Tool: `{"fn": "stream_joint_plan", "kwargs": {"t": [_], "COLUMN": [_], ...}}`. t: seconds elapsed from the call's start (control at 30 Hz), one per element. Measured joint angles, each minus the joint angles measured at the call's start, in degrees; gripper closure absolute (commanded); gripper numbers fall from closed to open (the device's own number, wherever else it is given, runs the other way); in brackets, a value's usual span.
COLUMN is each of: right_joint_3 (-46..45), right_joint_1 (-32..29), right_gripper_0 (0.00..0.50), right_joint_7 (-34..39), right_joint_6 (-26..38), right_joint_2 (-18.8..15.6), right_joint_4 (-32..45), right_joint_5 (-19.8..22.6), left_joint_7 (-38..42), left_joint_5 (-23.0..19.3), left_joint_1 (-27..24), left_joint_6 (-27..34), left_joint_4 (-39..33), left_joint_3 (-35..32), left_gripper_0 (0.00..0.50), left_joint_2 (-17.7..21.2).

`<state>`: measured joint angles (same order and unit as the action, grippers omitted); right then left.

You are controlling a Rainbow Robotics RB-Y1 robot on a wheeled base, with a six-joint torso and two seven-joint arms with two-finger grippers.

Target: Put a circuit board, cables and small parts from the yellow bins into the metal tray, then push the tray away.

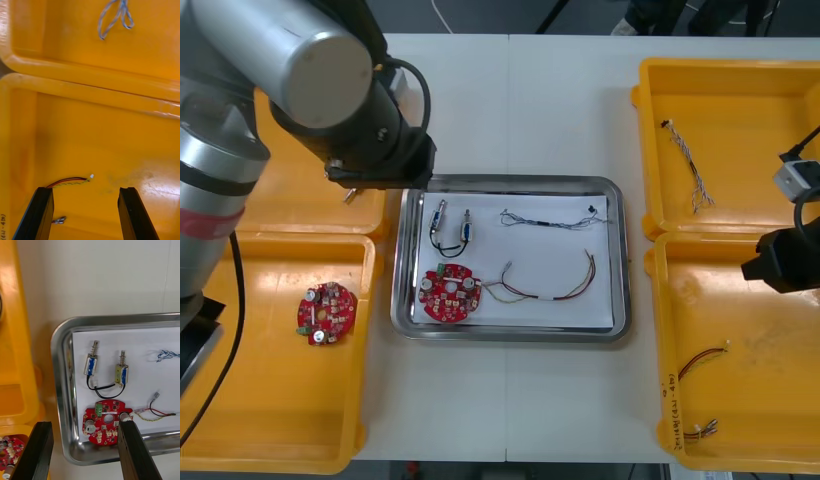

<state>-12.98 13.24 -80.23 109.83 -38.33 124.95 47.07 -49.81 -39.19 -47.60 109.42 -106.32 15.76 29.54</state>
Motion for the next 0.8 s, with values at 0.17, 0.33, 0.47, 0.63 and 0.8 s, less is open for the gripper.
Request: {"fn": "stream_joint_plan", "kwargs": {"t": [0.17,0.33,0.47,0.63,0.8], "right_joint_3": [5.24,12.15,18.57,27.33,36.17], "right_joint_1": [4.23,9.29,13.31,18.32,23.24], "right_gripper_0": [0.000,0.000,0.000,0.000,0.000], "right_joint_7": [0.00,0.00,0.01,0.01,0.00], "right_joint_6": [0.00,0.00,0.00,0.01,0.01], "right_joint_2": [-0.03,-0.09,-0.20,-0.24,-0.15], "right_joint_4": [0.00,0.00,0.00,0.00,0.00], "right_joint_5": [0.83,1.02,0.96,1.19,2.08], "left_joint_7": [-2.43,-10.74,-16.52,-17.06,-17.06], "left_joint_5": [-3.75,-6.87,-9.53,-13.12,-15.58], "left_joint_1": [0.72,3.63,6.65,10.52,14.20], "left_joint_6": [0.13,0.17,0.17,0.19,0.20], "left_joint_4": [-1.96,-3.47,-4.33,-5.43,-6.91], "left_joint_3": [-4.53,-8.60,-11.04,-13.91,-16.01], "left_gripper_0": [0.000,0.000,0.000,0.000,0.000], "left_joint_2": [3.64,7.13,10.15,13.84,17.20]}}
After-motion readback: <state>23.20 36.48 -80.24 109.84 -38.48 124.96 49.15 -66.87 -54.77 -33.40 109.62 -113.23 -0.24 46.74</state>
